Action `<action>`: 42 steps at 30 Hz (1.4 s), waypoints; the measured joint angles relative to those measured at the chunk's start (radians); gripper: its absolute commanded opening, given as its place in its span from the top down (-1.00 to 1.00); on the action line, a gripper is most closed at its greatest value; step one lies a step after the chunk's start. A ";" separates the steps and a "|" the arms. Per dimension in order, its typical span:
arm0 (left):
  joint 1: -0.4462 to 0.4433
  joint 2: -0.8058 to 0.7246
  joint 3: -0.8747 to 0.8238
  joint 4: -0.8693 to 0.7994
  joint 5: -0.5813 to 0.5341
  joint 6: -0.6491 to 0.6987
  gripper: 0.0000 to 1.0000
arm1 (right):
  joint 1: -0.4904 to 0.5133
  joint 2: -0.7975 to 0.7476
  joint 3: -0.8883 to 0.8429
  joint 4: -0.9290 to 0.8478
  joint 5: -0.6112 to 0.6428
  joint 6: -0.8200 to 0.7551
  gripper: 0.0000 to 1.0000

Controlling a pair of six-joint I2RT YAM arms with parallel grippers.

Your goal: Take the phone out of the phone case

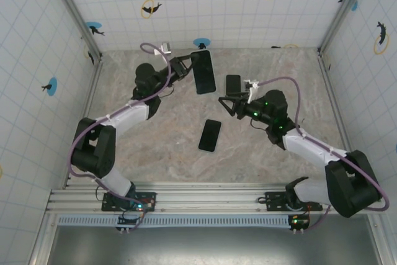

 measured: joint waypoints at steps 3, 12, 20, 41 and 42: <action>0.023 0.000 0.027 -0.006 0.101 0.094 1.00 | -0.023 -0.021 0.002 -0.082 -0.079 -0.117 -0.19; 0.033 0.000 0.029 0.027 0.352 0.278 1.00 | -0.026 -0.008 0.089 -0.187 -0.291 -0.394 -0.07; 0.033 0.000 0.005 0.190 0.429 0.226 1.00 | 0.016 0.130 0.192 -0.229 -0.418 -0.544 0.05; 0.033 0.003 -0.018 0.371 0.441 0.081 1.00 | 0.059 0.260 0.262 -0.097 -0.482 -0.497 0.43; 0.033 0.004 -0.018 0.371 0.441 0.081 1.00 | 0.059 0.262 0.263 -0.093 -0.486 -0.493 0.44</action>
